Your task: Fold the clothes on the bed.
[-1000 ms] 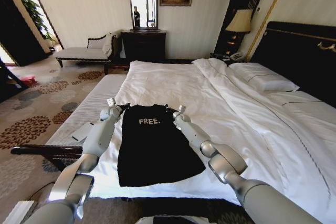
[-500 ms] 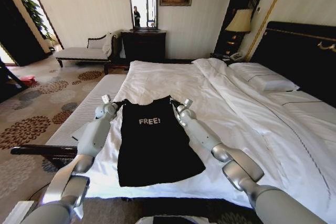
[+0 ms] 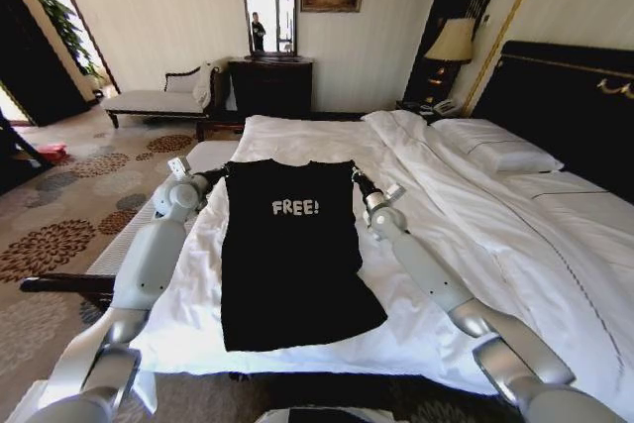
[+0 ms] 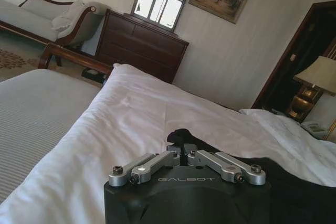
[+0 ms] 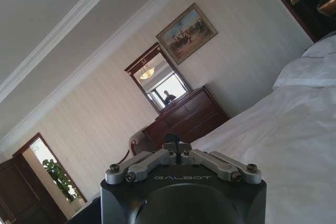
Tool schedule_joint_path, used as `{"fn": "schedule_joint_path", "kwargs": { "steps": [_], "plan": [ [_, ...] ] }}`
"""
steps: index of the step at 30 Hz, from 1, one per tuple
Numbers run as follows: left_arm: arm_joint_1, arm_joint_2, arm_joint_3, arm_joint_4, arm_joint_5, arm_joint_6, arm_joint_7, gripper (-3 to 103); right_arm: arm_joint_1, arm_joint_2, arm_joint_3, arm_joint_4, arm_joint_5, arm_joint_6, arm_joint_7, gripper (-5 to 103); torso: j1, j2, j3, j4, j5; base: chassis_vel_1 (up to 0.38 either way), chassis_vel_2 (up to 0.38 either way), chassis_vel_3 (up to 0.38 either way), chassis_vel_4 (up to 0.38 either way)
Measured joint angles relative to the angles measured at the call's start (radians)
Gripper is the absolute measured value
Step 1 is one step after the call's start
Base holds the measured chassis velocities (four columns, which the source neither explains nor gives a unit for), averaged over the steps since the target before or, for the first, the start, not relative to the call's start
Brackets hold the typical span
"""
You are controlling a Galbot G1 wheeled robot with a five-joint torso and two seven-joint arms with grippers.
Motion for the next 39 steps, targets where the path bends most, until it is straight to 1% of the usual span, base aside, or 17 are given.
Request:
{"fn": "schedule_joint_path", "kwargs": {
  "steps": [1,4,6,7,9,14,16,18,20,22,23,26,27,28,32,34,39],
  "plan": [
    [0.000,0.000,0.000,0.000,0.000,0.000,0.000,1,0.000,0.000,0.000,0.000,0.000,0.000,0.000,0,0.000,0.000,0.000,0.0000,0.0000,0.000,0.000,0.000,0.000],
    [-0.035,-0.003,0.019,0.062,0.012,-0.009,0.003,1,0.031,0.002,-0.001,-0.033,0.001,0.002,0.015,0,0.000,0.000,0.000,0.0002,0.0000,0.000,0.000,0.000,0.000],
    [-0.068,-0.015,0.033,0.130,0.028,-0.018,0.013,1,0.066,0.008,-0.013,-0.066,0.002,0.005,0.020,0,0.000,0.000,0.000,0.0001,-0.0001,0.000,0.000,0.000,0.000],
    [-0.068,-0.015,0.033,0.130,0.028,-0.018,0.013,1,0.066,0.008,-0.013,-0.066,0.002,0.005,0.020,0,0.000,0.000,0.000,0.0001,-0.0001,0.000,0.000,0.000,0.000],
    [-0.107,-0.032,0.050,0.204,0.048,-0.030,0.027,1,0.100,0.019,-0.036,-0.098,0.002,0.005,0.020,0,0.000,0.000,0.000,0.0001,-0.0003,0.000,0.000,0.000,0.000],
    [-0.156,-0.053,0.074,0.274,0.062,-0.045,0.044,1,0.134,0.057,-0.069,-0.151,-0.007,0.006,0.018,0,0.000,0.000,0.000,0.0002,-0.0001,0.000,0.000,0.000,0.000],
    [-0.160,-0.053,0.081,0.271,0.055,-0.045,0.043,1,0.134,0.060,-0.072,-0.151,-0.006,0.006,0.018,0,0.000,0.000,0.000,0.0004,-0.0001,0.000,0.000,0.000,0.000],
    [-0.143,-0.036,0.092,0.224,0.029,-0.035,0.036,1,0.114,0.037,-0.074,-0.135,-0.005,-0.003,0.024,0,0.000,0.000,0.000,0.0003,0.0000,0.000,0.000,0.000,0.000],
    [-0.130,-0.028,0.095,0.203,0.023,-0.033,0.034,1,0.104,0.024,-0.075,-0.128,-0.005,-0.008,0.031,0,0.000,0.000,0.000,0.0004,0.0002,0.000,0.000,0.000,0.000],
    [-0.060,0.018,0.105,0.088,-0.015,-0.021,0.018,1,0.051,-0.036,-0.078,-0.086,0.003,-0.030,0.062,0,0.000,0.000,0.000,-0.0007,-0.0001,0.000,0.000,0.000,0.000],
    [-0.060,0.018,0.105,0.088,-0.015,-0.021,0.018,1,0.051,-0.036,-0.078,-0.086,0.003,-0.030,0.062,0,0.000,0.000,0.000,-0.0007,-0.0001,0.000,0.000,0.000,0.000],
    [0.063,0.095,0.103,-0.064,-0.053,-0.012,0.004,1,-0.040,-0.120,-0.079,0.000,0.018,-0.053,0.086,0,0.000,0.000,0.000,-0.0006,0.0000,0.000,0.000,0.000,0.000],
    [0.093,0.113,0.098,-0.091,-0.059,-0.010,0.000,1,-0.062,-0.135,-0.078,0.024,0.024,-0.056,0.089,0,0.000,0.000,0.000,-0.0003,-0.0002,0.000,0.000,0.000,0.000],
    [0.093,0.113,0.098,-0.091,-0.059,-0.010,0.000,1,-0.062,-0.135,-0.078,0.024,0.024,-0.056,0.089,0,0.000,0.000,0.000,-0.0003,-0.0002,0.000,0.000,0.000,0.000],
    [0.217,0.184,0.070,-0.172,-0.055,-0.010,-0.005,1,-0.169,-0.184,-0.050,0.125,0.031,-0.059,0.092,0,0.000,0.000,0.000,0.0005,-0.0003,0.000,0.000,0.000,0.000],
    [0.241,0.196,0.065,-0.185,-0.050,-0.011,-0.005,1,-0.192,-0.189,-0.039,0.142,0.030,-0.060,0.093,0,0.000,0.000,0.000,0.0007,-0.0003,0.000,0.000,0.000,0.000],
    [0.357,0.229,0.047,-0.255,-0.021,-0.015,-0.015,1,-0.283,-0.194,0.013,0.207,0.011,-0.058,0.115,0,0.000,0.000,0.000,-0.0001,-0.0002,0.000,0.000,0.000,0.000]
  ]
}}
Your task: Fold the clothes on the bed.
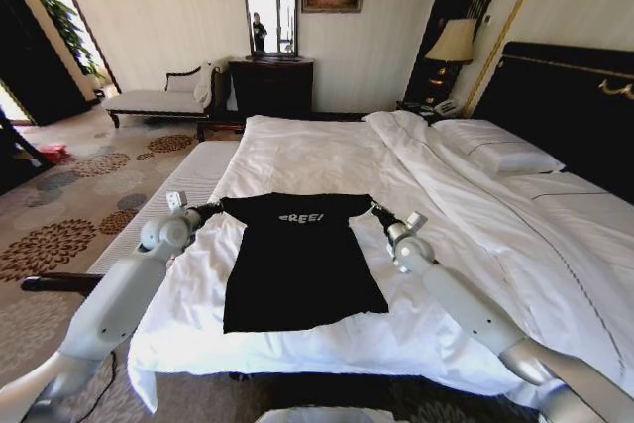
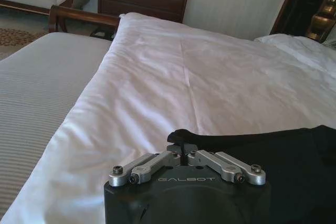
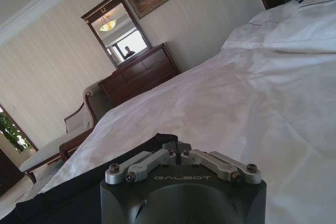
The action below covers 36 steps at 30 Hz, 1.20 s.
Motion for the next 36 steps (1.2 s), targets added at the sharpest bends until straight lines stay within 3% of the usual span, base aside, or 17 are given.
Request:
{"fn": "schedule_joint_path", "kwargs": {
  "steps": [14,22,36],
  "plan": [
    [0.276,0.054,-0.056,-0.182,0.076,-0.019,-0.014,1,-0.240,-0.057,0.087,0.183,-0.014,0.002,0.031,0,0.000,0.000,0.000,0.0000,0.0000,0.000,0.000,0.000,0.000],
    [0.381,0.111,-0.085,-0.250,0.071,-0.004,-0.014,1,-0.354,-0.089,0.117,0.274,-0.033,-0.004,0.046,0,0.000,0.000,0.000,0.0003,0.0002,0.000,0.000,0.000,0.000],
    [0.462,0.160,-0.071,-0.289,0.101,0.013,-0.022,1,-0.474,-0.094,0.141,0.321,-0.090,-0.013,0.049,0,0.000,0.000,0.000,0.0003,0.0001,0.000,0.000,0.000,0.000]
  ]
}}
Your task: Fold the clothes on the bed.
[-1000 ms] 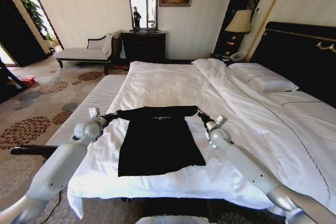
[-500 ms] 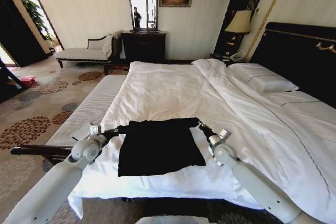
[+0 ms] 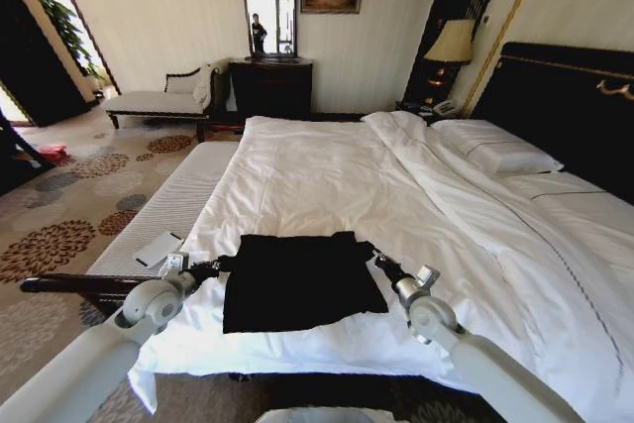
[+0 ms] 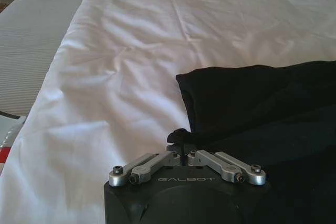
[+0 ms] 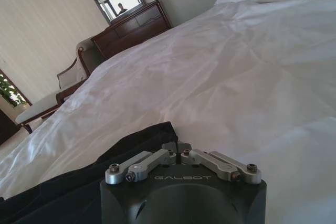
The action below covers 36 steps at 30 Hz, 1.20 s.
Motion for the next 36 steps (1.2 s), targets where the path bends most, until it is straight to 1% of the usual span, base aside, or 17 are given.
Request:
{"fn": "schedule_joint_path", "kwargs": {
  "steps": [5,6,8,9,15,17,18,21,23,24,25,27,29,30,31,33,36],
  "plan": [
    [0.019,0.004,0.001,-0.013,0.002,0.003,-0.005,1,-0.013,-0.003,0.006,0.000,-0.008,-0.014,0.007,-3,0.000,0.000,0.000,-0.0004,0.0001,0.000,0.000,0.000,0.000],
    [0.034,0.011,-0.006,-0.024,0.002,0.006,-0.008,1,-0.016,-0.003,0.010,0.000,-0.014,-0.017,0.015,7,0.000,0.000,0.000,-0.0004,-0.0001,0.000,0.000,0.000,0.000],
    [0.045,0.016,-0.012,-0.032,0.002,0.007,-0.009,0,-0.020,-0.004,0.011,0.001,-0.016,-0.019,0.016,7,0.000,0.000,0.000,-0.0003,0.0000,0.000,0.000,0.000,0.000],
    [0.054,0.019,-0.016,-0.039,0.002,0.008,-0.010,0,-0.023,-0.005,0.013,0.004,-0.016,-0.020,0.017,12,0.000,0.000,0.000,-0.0002,0.0002,0.000,0.000,0.000,0.000],
    [0.135,0.035,-0.119,-0.093,-0.034,0.008,-0.012,28,-0.079,-0.035,0.052,0.072,-0.004,-0.027,0.029,38,0.000,0.000,0.000,-0.0002,0.0000,0.000,0.000,0.000,0.000],
    [0.132,0.031,-0.136,-0.094,-0.048,0.008,-0.015,32,-0.080,-0.037,0.059,0.077,-0.001,-0.028,0.029,38,0.000,0.000,0.000,-0.0003,0.0001,0.000,0.000,0.000,0.000],
    [0.119,0.024,-0.152,-0.092,-0.069,0.011,-0.017,32,-0.077,-0.037,0.068,0.082,0.007,-0.029,0.030,44,0.000,0.000,0.000,0.0000,0.0001,0.000,0.000,0.000,0.000],
    [-0.020,-0.018,-0.167,-0.038,-0.178,0.048,-0.068,49,-0.012,-0.027,0.085,0.069,0.049,-0.042,0.046,61,0.000,0.000,0.000,0.0000,-0.0002,0.000,0.000,0.000,0.000],
    [-0.052,-0.029,-0.164,-0.022,-0.203,0.057,-0.085,55,0.004,-0.022,0.086,0.062,0.058,-0.046,0.050,61,0.000,0.000,0.000,-0.0001,-0.0001,0.000,0.000,0.000,0.000],
    [-0.124,-0.057,-0.148,0.015,-0.259,0.082,-0.112,60,0.045,-0.008,0.086,0.041,0.071,-0.054,0.057,71,0.000,0.000,0.000,-0.0003,0.0004,0.000,0.000,0.000,0.000],
    [-0.167,-0.080,-0.130,0.043,-0.287,0.104,-0.119,66,0.069,0.001,0.081,0.026,0.074,-0.058,0.059,71,0.000,0.000,0.000,-0.0003,0.0000,0.000,0.000,0.000,0.000],
    [-0.195,-0.096,-0.113,0.063,-0.295,0.118,-0.122,66,0.085,0.007,0.075,0.015,0.074,-0.060,0.061,77,0.000,0.000,0.000,-0.0003,-0.0001,0.000,0.000,0.000,0.000],
    [-0.246,-0.131,-0.075,0.115,-0.289,0.137,-0.116,76,0.109,0.019,0.062,-0.003,0.076,-0.065,0.066,82,0.000,0.000,0.000,0.0000,0.0004,0.000,0.000,0.000,0.000],
    [-0.280,-0.159,-0.048,0.166,-0.276,0.148,-0.103,81,0.122,0.027,0.054,-0.016,0.076,-0.068,0.068,93,0.000,0.000,0.000,-0.0002,0.0002,0.000,0.000,0.000,0.000],
    [-0.300,-0.176,-0.033,0.200,-0.272,0.154,-0.095,87,0.127,0.030,0.051,-0.024,0.076,-0.070,0.068,93,0.000,0.000,0.000,-0.0002,-0.0003,0.000,0.000,0.000,0.000],
    [-0.315,-0.187,-0.024,0.224,-0.270,0.157,-0.088,87,0.129,0.031,0.049,-0.029,0.075,-0.071,0.068,97,0.000,0.000,0.000,-0.0001,-0.0002,0.000,0.000,0.000,0.000],
    [-0.388,-0.252,0.010,0.344,-0.272,0.163,-0.035,99,0.134,0.042,0.047,-0.065,0.072,-0.075,0.068,100,0.000,0.000,0.000,-0.0003,-0.0001,0.000,0.000,0.000,0.000]
  ]
}}
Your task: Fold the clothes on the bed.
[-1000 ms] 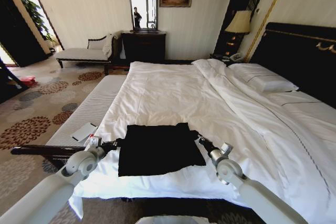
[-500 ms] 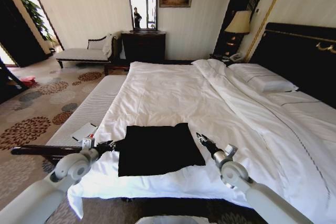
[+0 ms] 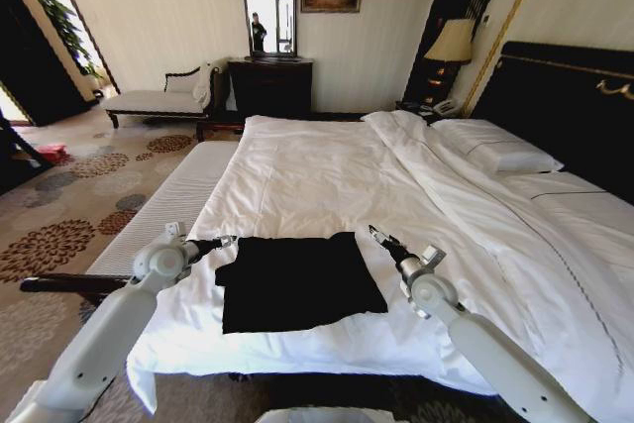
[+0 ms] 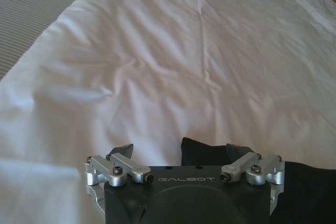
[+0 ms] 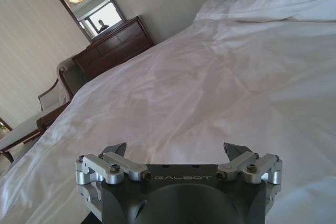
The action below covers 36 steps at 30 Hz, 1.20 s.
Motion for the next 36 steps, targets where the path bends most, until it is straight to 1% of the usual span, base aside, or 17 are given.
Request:
{"fn": "schedule_joint_path", "kwargs": {
  "steps": [1,6,11,13,16,18,19,21,25,27,30,31,32,33,34,35,36],
  "plan": [
    [0.000,0.000,0.000,0.000,0.000,0.000,0.000,99,0.000,0.000,0.000,0.000,0.000,0.000,0.000,100,0.000,0.000,0.000,0.0000,0.0000,0.000,0.000,0.000,0.000],
    [-0.037,-0.050,0.020,0.072,0.015,0.000,0.072,100,0.000,0.007,-0.001,-0.025,-0.008,-0.003,0.001,100,0.000,0.000,0.000,-0.0001,0.0003,0.000,0.000,0.000,0.000],
    [-0.037,-0.077,0.034,0.093,0.023,-0.001,0.088,100,0.000,0.009,-0.003,-0.036,-0.013,-0.006,0.007,100,0.000,0.000,0.000,0.0002,0.0001,0.000,0.000,0.000,0.000],
    [-0.034,-0.080,0.035,0.093,0.026,-0.001,0.088,102,0.000,0.009,-0.003,-0.037,-0.013,-0.007,0.009,100,0.000,0.000,0.000,0.0002,0.0002,0.000,0.000,0.000,0.000],
    [-0.024,-0.087,0.037,0.097,0.041,-0.002,0.093,96,0.000,0.008,-0.003,-0.043,-0.014,-0.010,0.012,100,0.000,0.000,0.000,0.0002,0.0003,0.000,0.000,0.000,0.000],
    [-0.024,-0.088,0.036,0.100,0.044,-0.002,0.095,96,0.000,0.008,-0.004,-0.044,-0.014,-0.011,0.013,100,0.000,0.000,0.000,0.0002,0.0002,0.000,0.000,0.000,0.000],
    [-0.024,-0.089,0.035,0.105,0.049,-0.002,0.101,92,0.000,0.008,-0.006,-0.045,-0.015,-0.011,0.014,100,0.000,0.000,0.000,0.0001,0.0002,0.000,0.000,0.000,0.000],
    [-0.024,-0.090,0.033,0.108,0.053,-0.002,0.104,92,0.001,0.008,-0.007,-0.046,-0.015,-0.011,0.014,100,0.000,0.000,0.000,0.0002,0.0001,0.000,0.000,0.000,0.000],
    [-0.024,-0.094,0.024,0.111,0.067,-0.002,0.116,70,0.010,0.009,-0.014,-0.052,-0.017,-0.011,0.016,100,0.000,0.000,0.000,0.0001,0.0002,0.000,0.000,0.000,0.000],
    [-0.024,-0.094,0.023,0.111,0.067,-0.002,0.116,70,0.011,0.010,-0.015,-0.052,-0.017,-0.011,0.017,100,0.000,0.000,0.000,0.0001,0.0002,0.000,0.000,0.000,0.000],
    [-0.023,-0.096,0.018,0.112,0.076,-0.003,0.118,54,0.021,0.014,-0.023,-0.058,-0.018,-0.011,0.021,100,0.000,0.000,0.000,0.0000,0.0002,0.000,0.000,0.000,0.000],
    [-0.023,-0.096,0.018,0.112,0.076,-0.003,0.118,54,0.021,0.014,-0.023,-0.058,-0.018,-0.011,0.021,100,0.000,0.000,0.000,0.0000,0.0002,0.000,0.000,0.000,0.000],
    [-0.022,-0.096,0.017,0.113,0.080,-0.004,0.119,48,0.024,0.015,-0.026,-0.061,-0.019,-0.011,0.022,100,0.000,0.000,0.000,0.0001,0.0001,0.000,0.000,0.000,0.000],
    [-0.021,-0.096,0.017,0.113,0.083,-0.005,0.120,48,0.026,0.016,-0.027,-0.062,-0.020,-0.011,0.023,100,0.000,0.000,0.000,0.0001,0.0001,0.000,0.000,0.000,0.000],
    [-0.020,-0.097,0.016,0.114,0.089,-0.008,0.122,38,0.033,0.019,-0.032,-0.069,-0.023,-0.011,0.024,100,0.000,0.000,0.000,0.0002,0.0001,0.000,0.000,0.000,0.000],
    [-0.020,-0.098,0.016,0.115,0.090,-0.009,0.123,38,0.037,0.021,-0.035,-0.075,-0.025,-0.011,0.024,100,0.000,0.000,0.000,0.0002,0.0001,0.000,0.000,0.000,0.000],
    [-0.020,-0.099,0.015,0.116,0.093,-0.010,0.123,32,0.043,0.024,-0.040,-0.084,-0.028,-0.011,0.024,100,0.000,0.000,0.000,0.0001,0.0001,0.000,0.000,0.000,0.000]
  ]
}}
